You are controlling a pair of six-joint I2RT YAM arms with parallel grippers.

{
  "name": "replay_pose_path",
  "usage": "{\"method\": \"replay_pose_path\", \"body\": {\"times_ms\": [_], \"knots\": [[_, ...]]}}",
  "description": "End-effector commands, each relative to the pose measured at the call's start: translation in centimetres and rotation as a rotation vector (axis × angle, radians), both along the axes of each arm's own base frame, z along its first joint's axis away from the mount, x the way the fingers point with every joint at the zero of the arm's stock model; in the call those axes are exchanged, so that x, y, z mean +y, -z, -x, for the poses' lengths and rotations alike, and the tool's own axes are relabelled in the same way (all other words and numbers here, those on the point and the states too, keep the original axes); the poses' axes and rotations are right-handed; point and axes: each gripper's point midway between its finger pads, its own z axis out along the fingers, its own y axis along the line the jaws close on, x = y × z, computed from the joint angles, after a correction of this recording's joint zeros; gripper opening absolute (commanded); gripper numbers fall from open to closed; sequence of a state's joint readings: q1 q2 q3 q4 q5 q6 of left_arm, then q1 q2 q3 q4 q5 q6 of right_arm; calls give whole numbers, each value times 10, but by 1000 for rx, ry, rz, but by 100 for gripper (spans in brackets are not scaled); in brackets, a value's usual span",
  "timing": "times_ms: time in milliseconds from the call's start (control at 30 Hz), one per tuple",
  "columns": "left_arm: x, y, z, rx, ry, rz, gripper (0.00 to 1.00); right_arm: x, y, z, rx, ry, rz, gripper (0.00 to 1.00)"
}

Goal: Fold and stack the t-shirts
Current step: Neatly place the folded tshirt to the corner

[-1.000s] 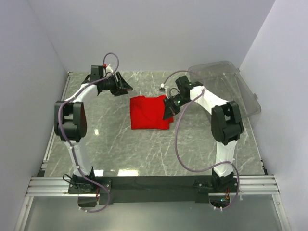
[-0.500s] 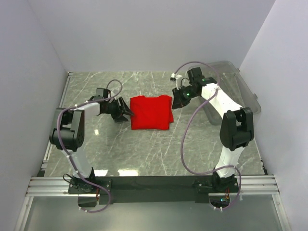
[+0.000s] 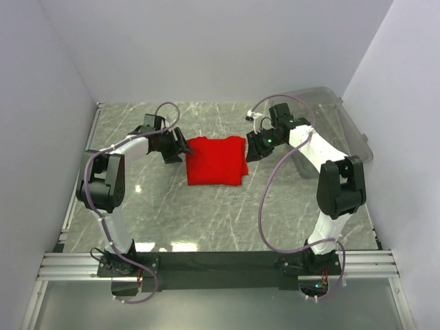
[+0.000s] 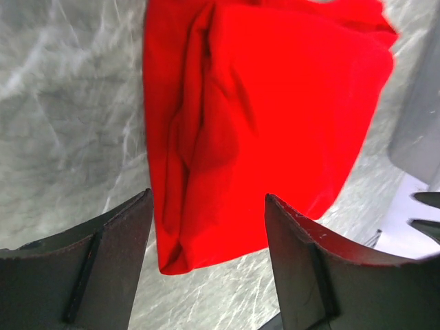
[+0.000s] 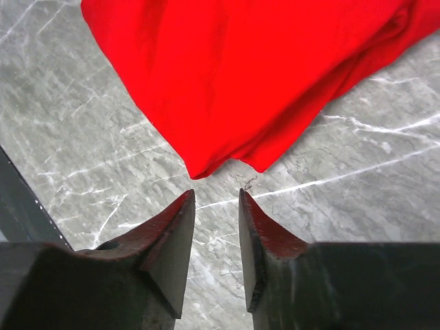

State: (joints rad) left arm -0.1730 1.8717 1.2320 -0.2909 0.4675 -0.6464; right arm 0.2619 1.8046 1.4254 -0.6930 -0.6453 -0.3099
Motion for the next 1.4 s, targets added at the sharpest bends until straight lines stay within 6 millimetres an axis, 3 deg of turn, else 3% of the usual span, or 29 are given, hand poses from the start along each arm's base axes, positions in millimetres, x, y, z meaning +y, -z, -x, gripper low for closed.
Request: {"method": "replay_pose_path", "body": {"times_ms": [0, 400, 733, 833, 933, 967, 1033, 1067, 1200, 1300, 1367], "knots": [[-4, 3, 3, 15, 13, -53, 71, -4, -38, -11, -142, 29, -26, 41], [-25, 36, 19, 113, 51, -84, 74, -11, -33, -4, -139, 65, -37, 45], [-50, 58, 32, 164, 77, -93, 68, -13, -36, -3, -144, 78, -52, 45], [-55, 64, 33, 177, 69, -89, 60, -12, -36, -2, -143, 75, -55, 45], [-57, 67, 34, 184, 66, -77, 41, -14, -36, -2, -145, 78, -55, 45], [-57, 66, 34, 180, 65, -75, 27, -14, -37, -1, -145, 80, -54, 45], [-58, 64, 33, 174, 69, -72, 13, -14, -36, 0, -146, 78, -55, 45], [-56, 63, 32, 168, 69, -81, 1, -14, -36, 0, -146, 78, -55, 45], [-47, 49, 21, 129, 63, -94, 1, -16, -34, 1, -143, 81, -52, 45], [-25, 36, 4, 104, 23, -89, 1, -16, -33, 1, -146, 81, -51, 45], [-1, 28, -13, 95, -26, -77, 1, -18, -33, 1, -146, 85, -49, 45]]}}
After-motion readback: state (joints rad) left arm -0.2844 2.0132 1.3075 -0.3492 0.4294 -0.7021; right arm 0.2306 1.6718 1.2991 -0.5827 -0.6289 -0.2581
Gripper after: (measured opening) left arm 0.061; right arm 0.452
